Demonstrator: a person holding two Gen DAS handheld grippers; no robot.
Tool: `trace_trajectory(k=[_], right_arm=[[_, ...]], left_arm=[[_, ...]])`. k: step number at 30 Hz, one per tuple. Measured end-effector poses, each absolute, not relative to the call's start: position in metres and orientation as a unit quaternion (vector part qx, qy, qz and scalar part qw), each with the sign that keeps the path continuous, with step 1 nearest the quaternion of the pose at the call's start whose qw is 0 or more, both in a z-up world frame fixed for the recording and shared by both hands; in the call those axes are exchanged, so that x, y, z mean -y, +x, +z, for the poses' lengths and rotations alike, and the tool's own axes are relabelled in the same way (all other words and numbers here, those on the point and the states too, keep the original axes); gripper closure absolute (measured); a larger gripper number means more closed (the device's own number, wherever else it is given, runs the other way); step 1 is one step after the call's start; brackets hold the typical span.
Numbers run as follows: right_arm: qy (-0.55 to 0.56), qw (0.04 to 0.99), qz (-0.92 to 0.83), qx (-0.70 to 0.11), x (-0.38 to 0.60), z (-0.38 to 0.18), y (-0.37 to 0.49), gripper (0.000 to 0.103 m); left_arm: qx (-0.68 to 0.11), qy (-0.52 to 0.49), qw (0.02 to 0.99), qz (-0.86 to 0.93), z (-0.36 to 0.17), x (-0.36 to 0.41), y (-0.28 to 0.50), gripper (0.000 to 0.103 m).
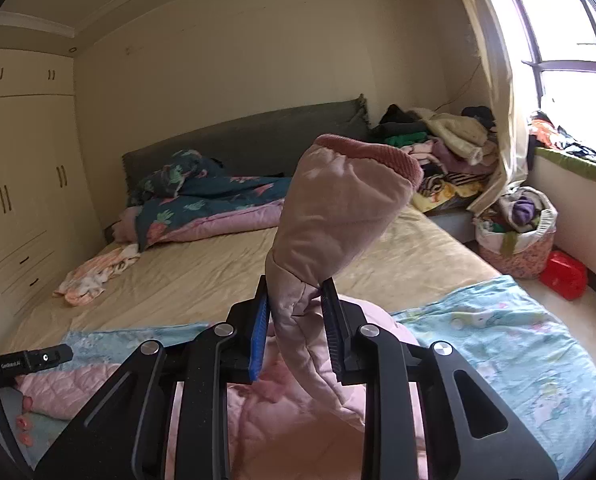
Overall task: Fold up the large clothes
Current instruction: 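Lift the sleeve with the right tool and carry it toward the collar, then lay the sleeve across the jacket front and open the right tool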
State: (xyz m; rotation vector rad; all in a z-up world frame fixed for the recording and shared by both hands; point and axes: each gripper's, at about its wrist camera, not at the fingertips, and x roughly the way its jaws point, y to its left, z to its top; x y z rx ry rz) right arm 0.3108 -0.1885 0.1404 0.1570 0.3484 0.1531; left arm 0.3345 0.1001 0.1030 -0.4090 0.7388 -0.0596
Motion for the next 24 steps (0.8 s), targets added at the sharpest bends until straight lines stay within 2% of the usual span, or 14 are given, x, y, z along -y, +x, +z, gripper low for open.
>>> trace_trajectory(k=[15, 24], right_arm=[[0.036, 0.971, 0.117, -0.204, 0.112, 0.091, 0.326, 0.079], [0.007, 0.960, 0.147, -0.236, 0.063, 0.035, 0.328, 0.079]], left_arm=[[-0.364, -0.264, 0.892, -0.036, 0.075, -0.137, 0.334, 0.008], [-0.375, -0.299, 0.876, -0.048, 0.048, -0.146, 0.333, 0.008]])
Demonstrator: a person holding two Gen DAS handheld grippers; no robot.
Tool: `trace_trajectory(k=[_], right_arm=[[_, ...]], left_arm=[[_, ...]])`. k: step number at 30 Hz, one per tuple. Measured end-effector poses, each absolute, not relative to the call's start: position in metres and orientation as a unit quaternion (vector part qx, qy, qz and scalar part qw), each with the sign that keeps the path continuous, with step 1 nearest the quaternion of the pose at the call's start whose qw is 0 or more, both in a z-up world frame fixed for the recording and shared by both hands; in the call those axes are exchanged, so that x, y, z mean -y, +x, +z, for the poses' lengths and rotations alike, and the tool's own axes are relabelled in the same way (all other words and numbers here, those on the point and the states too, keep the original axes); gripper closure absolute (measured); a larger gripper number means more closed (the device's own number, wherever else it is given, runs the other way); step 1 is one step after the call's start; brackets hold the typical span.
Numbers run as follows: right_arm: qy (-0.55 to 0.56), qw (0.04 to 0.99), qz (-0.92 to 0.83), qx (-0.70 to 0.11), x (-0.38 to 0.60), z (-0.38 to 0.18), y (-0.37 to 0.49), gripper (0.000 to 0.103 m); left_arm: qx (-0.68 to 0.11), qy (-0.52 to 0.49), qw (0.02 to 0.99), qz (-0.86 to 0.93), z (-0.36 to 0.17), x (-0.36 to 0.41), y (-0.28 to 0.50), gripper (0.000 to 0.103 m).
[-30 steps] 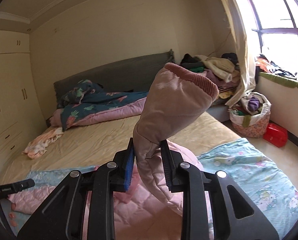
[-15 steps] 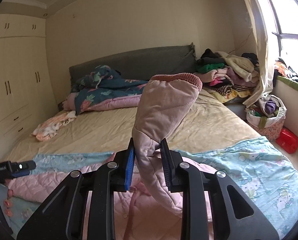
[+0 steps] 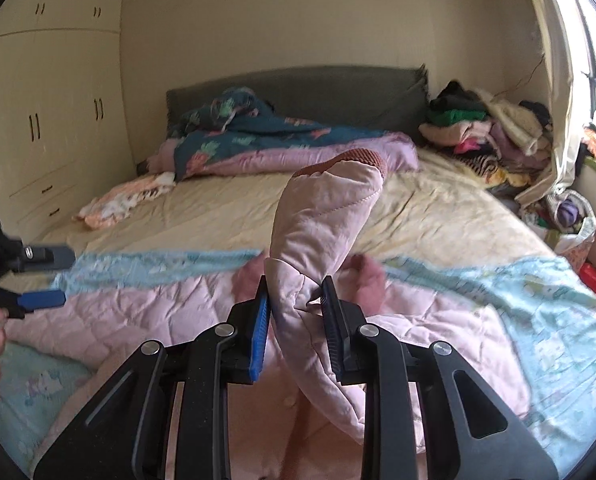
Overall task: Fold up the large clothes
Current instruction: 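Lay the sleeve across the jacket front and open the right tool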
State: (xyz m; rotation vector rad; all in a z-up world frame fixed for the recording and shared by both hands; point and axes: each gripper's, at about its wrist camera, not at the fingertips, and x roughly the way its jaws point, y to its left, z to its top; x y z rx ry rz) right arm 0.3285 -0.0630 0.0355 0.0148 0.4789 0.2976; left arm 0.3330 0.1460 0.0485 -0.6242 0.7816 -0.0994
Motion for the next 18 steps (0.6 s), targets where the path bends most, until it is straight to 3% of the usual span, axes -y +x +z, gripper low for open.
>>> trace_trajectory(k=[8, 18], right_arm=[[-0.014, 0.942, 0.179, -0.285, 0.023, -0.015, 0.326, 0.079], [-0.046, 0.907, 0.249, -0.337, -0.018, -0.046, 0.311, 0.066]], left_arm=[[-0.375, -0.317, 0.868, -0.078, 0.030, -0.150, 0.333, 0.008], [-0.391, -0.370, 0.840, -0.070, 0.006, -0.158, 0.329, 0.008]])
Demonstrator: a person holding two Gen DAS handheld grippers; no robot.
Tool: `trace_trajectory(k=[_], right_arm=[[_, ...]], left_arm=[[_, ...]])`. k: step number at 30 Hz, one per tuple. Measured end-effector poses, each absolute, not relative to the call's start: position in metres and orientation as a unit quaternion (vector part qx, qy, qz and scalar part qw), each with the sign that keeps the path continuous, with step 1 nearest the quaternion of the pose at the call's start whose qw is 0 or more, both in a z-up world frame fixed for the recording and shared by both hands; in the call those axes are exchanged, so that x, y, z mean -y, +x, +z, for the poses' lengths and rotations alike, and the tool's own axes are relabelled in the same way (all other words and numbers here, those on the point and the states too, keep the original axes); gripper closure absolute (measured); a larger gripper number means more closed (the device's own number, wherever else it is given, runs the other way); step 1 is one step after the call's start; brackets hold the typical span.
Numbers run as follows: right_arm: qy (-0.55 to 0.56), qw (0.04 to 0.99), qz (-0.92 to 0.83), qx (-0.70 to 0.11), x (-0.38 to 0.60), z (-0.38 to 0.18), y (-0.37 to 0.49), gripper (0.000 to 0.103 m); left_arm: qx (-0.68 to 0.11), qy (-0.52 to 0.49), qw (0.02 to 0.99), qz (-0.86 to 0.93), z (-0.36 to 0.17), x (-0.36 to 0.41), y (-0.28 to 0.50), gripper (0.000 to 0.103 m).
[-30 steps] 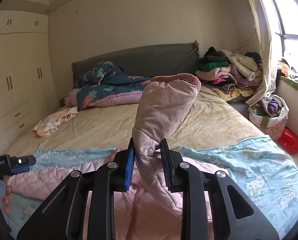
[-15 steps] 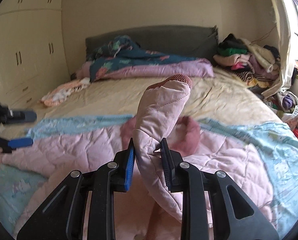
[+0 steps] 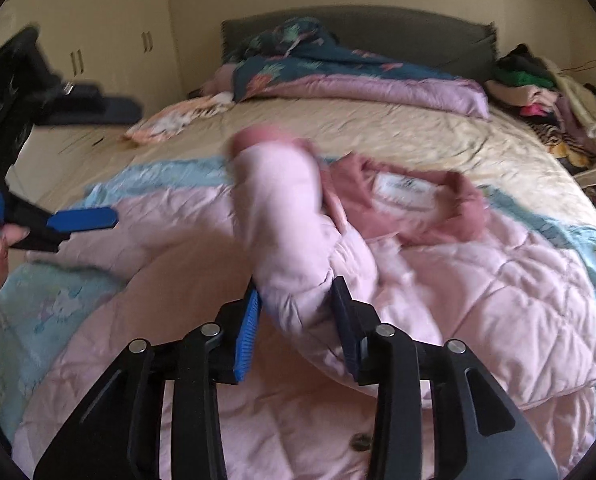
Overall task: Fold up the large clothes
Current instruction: 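Lay the sleeve across the jacket front and open the right tool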
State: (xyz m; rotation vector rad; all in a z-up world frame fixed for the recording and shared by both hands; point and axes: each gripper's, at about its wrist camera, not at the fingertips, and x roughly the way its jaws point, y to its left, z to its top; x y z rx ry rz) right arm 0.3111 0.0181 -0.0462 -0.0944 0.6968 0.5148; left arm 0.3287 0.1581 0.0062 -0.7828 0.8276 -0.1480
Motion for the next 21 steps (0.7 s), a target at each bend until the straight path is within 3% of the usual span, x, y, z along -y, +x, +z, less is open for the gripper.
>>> trace_trajectory(k=[2, 7, 9, 19, 20, 21], right_arm=[[-0.061, 0.902, 0.254, -0.344, -0.025, -0.052, 0.308, 0.063], [-0.064, 0.884, 0.284, -0.367, -0.029, -0.061, 0.298, 0.033], [-0.065, 0.882, 0.291, -0.363, -0.022, -0.057, 0.290, 0.027], [-0.036, 0.907, 0.204, -0.368, 0.083, -0.040, 0.285, 0.025], [-0.034, 0.910, 0.191, -0.366, 0.094, -0.038, 0.285, 0.025], [-0.031, 0.913, 0.177, -0.365, 0.106, -0.037, 0.285, 0.025]], left_arm=[[-0.397, -0.370, 0.837, -0.067, 0.003, -0.157, 0.328, 0.008], [-0.422, -0.362, 0.829, -0.061, -0.013, -0.149, 0.329, 0.008], [-0.433, -0.362, 0.823, -0.062, -0.023, -0.145, 0.331, 0.008], [-0.478, -0.380, 0.787, -0.085, -0.081, -0.116, 0.336, 0.011], [-0.482, -0.374, 0.788, -0.086, -0.083, -0.112, 0.336, 0.020], [-0.489, -0.365, 0.788, -0.082, -0.084, -0.108, 0.337, 0.036]])
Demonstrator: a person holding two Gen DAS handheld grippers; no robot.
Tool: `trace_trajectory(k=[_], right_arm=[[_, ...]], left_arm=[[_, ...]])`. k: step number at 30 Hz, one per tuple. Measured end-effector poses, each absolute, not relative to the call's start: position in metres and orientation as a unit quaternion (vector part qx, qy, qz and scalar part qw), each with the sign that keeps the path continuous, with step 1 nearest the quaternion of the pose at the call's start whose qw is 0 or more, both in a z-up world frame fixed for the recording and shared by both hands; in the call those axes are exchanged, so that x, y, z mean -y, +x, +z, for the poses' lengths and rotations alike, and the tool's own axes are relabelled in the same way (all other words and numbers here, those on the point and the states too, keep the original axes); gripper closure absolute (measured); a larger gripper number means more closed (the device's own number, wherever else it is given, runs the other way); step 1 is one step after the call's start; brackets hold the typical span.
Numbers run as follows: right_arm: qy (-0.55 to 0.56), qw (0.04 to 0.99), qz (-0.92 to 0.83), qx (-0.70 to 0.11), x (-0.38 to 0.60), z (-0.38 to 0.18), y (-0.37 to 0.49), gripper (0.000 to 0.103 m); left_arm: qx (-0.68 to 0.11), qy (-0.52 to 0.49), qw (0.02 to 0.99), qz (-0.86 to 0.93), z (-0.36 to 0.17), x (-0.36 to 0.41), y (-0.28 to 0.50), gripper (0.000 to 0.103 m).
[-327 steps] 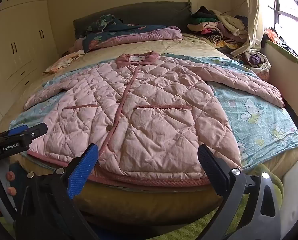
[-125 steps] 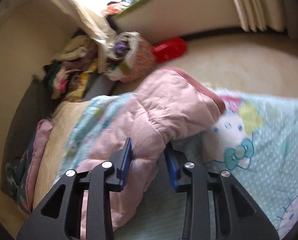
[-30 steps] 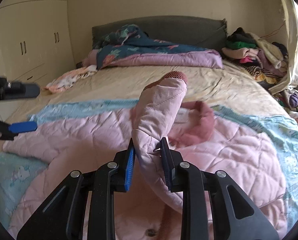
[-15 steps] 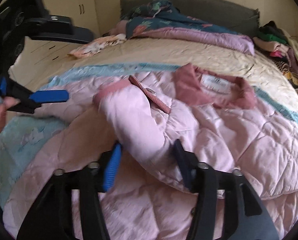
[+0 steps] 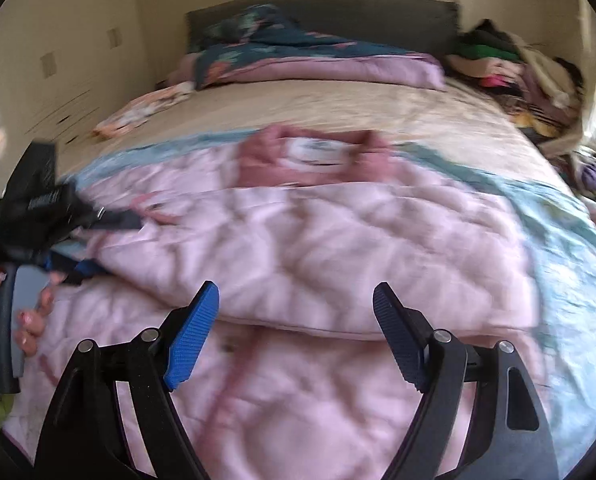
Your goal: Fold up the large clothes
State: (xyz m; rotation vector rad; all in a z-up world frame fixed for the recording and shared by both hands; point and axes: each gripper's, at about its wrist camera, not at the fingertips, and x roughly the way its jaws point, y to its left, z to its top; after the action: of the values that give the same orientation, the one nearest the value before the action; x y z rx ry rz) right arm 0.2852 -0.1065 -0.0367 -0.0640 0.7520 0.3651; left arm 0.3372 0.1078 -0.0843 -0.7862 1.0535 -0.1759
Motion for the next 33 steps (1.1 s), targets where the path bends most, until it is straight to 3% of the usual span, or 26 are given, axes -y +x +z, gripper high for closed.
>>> trace_trajectory(k=[3, 5, 6, 14, 26, 33], right_arm=[[-0.018, 0.920, 0.141, -0.364, 0.143, -0.033, 0.288, 0.024], [-0.009, 0.922, 0.121, -0.367, 0.166, -0.032, 0.290, 0.024], [-0.006, 0.923, 0.113, -0.368, 0.176, -0.032, 0.291, 0.024], [0.023, 0.925, 0.066, -0.373, 0.219, -0.026, 0.313, 0.023], [0.030, 0.893, 0.071, -0.444, 0.199, -0.067, 0.358, 0.023], [0.061, 0.871, 0.018, -0.488, 0.218, -0.107, 0.368, 0.007]], left_arm=[[-0.503, -0.336, 0.793, -0.073, -0.085, -0.099, 0.340, 0.069], [-0.496, -0.309, 0.808, -0.075, -0.077, -0.093, 0.342, 0.086], [-0.493, -0.288, 0.818, -0.074, -0.070, -0.090, 0.343, 0.088], [-0.438, -0.205, 0.873, -0.063, -0.012, -0.101, 0.351, 0.089], [-0.480, -0.186, 0.857, -0.041, -0.063, -0.106, 0.351, 0.089], [-0.484, -0.183, 0.855, -0.041, -0.070, -0.102, 0.353, 0.084]])
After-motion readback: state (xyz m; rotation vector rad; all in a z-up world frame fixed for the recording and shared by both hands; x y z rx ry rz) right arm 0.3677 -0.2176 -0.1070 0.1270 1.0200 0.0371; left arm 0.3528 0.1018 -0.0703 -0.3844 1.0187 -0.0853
